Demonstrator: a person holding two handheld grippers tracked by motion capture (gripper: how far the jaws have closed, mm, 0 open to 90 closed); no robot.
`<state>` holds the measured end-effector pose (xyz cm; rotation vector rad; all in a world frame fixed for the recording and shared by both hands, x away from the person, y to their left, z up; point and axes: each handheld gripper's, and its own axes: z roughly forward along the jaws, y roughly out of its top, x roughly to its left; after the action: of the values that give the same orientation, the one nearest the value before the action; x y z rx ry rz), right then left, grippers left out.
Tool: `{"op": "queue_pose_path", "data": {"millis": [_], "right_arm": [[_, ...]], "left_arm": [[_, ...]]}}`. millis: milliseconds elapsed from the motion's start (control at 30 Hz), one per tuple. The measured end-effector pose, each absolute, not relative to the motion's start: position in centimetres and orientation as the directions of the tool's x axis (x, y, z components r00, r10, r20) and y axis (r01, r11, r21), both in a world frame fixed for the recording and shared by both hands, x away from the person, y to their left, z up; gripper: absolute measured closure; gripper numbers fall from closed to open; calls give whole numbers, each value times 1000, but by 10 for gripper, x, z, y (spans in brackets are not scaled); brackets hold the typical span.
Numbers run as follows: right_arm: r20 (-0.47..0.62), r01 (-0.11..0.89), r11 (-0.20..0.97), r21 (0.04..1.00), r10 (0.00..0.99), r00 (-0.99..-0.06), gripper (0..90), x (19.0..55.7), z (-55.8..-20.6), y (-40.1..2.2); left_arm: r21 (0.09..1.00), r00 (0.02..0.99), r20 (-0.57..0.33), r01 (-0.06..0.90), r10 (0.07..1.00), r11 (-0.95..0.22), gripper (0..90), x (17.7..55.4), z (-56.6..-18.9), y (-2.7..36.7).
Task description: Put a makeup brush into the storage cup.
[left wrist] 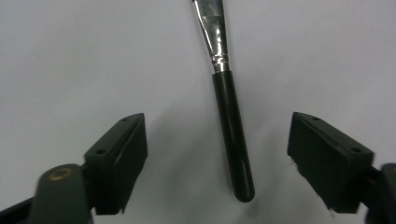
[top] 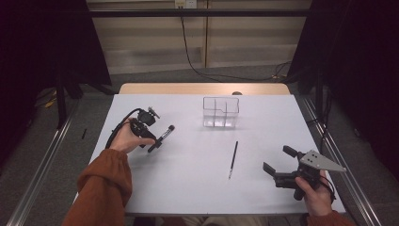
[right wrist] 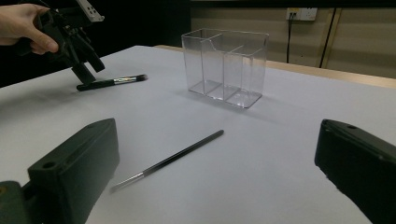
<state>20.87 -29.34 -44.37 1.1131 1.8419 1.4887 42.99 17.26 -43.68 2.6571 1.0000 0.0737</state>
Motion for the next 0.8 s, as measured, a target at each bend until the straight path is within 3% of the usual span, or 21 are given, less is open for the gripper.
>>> {"op": "queue_pose_path", "data": {"millis": [267, 433, 633, 800], "right_arm": [[96, 276, 65, 959, 841, -533, 0, 209, -444, -293], [97, 277, 66, 959, 840, -534, 0, 209, -444, -293], [99, 282, 68, 957, 838, -537, 0, 209, -444, -292], [97, 280, 70, 957, 837, -539, 0, 209, -444, -292]], "left_arm": [[208, 761, -72, 643, 644, -737, 341, 431, -444, 162], [193, 760, -46, 644, 648, -741, 483, 431, -446, 159], [176, 752, -22, 652, 659, -738, 523, 430, -446, 156], [158, 747, -29, 659, 664, -735, 700, 431, -445, 156]]}}
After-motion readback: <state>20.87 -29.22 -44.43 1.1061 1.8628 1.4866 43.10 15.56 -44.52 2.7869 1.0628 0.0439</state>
